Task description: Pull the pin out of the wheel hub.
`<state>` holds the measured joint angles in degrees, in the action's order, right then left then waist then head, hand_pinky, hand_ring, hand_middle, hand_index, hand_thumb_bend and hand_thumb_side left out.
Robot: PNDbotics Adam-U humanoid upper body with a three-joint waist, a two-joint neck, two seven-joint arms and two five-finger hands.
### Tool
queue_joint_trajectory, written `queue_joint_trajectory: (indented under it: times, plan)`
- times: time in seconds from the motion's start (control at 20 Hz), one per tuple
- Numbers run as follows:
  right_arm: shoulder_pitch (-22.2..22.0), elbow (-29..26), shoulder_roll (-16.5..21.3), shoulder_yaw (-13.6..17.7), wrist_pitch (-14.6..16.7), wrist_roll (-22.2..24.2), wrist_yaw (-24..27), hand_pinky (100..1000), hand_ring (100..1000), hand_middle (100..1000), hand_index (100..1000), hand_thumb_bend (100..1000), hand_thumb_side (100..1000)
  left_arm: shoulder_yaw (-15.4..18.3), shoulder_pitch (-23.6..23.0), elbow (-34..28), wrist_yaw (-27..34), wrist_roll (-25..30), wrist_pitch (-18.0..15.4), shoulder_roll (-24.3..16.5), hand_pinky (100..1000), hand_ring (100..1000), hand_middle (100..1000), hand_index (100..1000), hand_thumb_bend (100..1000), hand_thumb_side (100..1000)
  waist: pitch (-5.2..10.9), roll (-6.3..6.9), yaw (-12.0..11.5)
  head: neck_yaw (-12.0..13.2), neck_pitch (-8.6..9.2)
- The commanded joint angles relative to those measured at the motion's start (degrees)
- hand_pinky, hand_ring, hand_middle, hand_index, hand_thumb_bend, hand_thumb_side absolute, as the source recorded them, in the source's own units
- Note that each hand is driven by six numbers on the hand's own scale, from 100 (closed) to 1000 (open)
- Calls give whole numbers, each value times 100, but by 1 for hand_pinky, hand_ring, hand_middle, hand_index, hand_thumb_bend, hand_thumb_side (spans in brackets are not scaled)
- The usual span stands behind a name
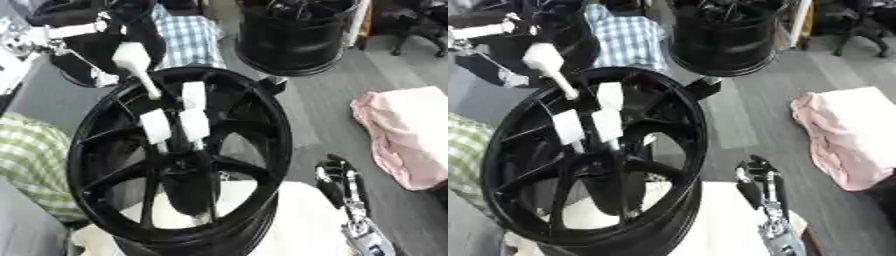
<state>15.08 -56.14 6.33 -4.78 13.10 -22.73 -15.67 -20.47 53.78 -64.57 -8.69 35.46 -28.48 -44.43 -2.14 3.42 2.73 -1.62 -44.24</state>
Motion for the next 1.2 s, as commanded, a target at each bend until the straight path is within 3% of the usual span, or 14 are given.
queue_joint_trajectory:
  times: [0.05, 0.2, 0.35, 0.4, 0.55, 0.7, 0.9, 1.2]
  plan:
    - [64, -39, 86, 46, 1, -44, 20, 742, 732, 692, 831, 100, 500, 371, -348, -486, 341, 1651, -1442, -823, 806, 686, 535, 659, 100, 158, 75, -5, -35, -53, 12]
    - [77, -61, 88, 57, -4, -64, 9, 742, 732, 692, 831, 100, 500, 693, -1252, -899, 500, 1651, -1263, -1357, 800, 690, 551, 678, 100, 175, 58, -8, -47, -63, 12]
    - [89, -97, 86, 68, -9, -78, -3, 743, 732, 692, 831, 100, 501, 1132, -2265, -1029, 420, 1651, -1038, -1527, 798, 721, 627, 748, 218, 234, 33, -26, -58, -95, 12]
    - [90, -106, 85, 70, -13, -78, -6, 743, 732, 692, 831, 100, 501, 1267, -2485, -992, 341, 1651, -966, -1475, 798, 739, 669, 782, 296, 294, 28, -33, -63, -98, 12]
    - [97, -120, 76, 82, -27, -87, 4, 743, 732, 692, 831, 100, 501, 1902, -2996, -471, -127, 1647, -587, -996, 809, 768, 734, 845, 451, 415, 19, -64, -85, -113, 12]
    - [108, -127, 63, 88, -35, -94, 16, 743, 732, 692, 831, 100, 501, 2477, -3287, 71, -902, 1372, -228, -473, 813, 781, 755, 861, 513, 482, 7, -92, -92, -140, 12]
    - [132, -138, 46, 92, -42, -98, 38, 743, 732, 692, 831, 100, 504, 3059, -3633, 624, -1426, 598, 186, 276, 786, 767, 743, 856, 486, 538, -29, -139, -94, -155, 40]
    - [154, -144, 30, 108, -70, -100, 86, 742, 732, 692, 831, 100, 503, 4010, -3871, 480, -647, -594, 1065, 1507, 742, 738, 707, 813, 348, 617, -57, -233, -141, -128, 13]
